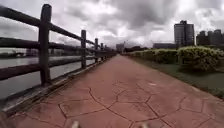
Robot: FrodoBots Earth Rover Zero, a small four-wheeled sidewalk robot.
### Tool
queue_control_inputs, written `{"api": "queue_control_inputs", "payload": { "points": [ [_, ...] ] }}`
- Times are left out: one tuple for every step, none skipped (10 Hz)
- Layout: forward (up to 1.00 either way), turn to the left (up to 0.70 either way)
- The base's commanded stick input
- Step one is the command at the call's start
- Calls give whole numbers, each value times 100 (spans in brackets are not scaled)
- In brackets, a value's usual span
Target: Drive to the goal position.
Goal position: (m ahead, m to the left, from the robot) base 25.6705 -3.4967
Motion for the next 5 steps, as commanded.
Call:
{"api": "queue_control_inputs", "payload": {
  "points": [
    [70,0],
    [70,0],
    [70,0],
    [70,0],
    [70,0]
  ]
}}
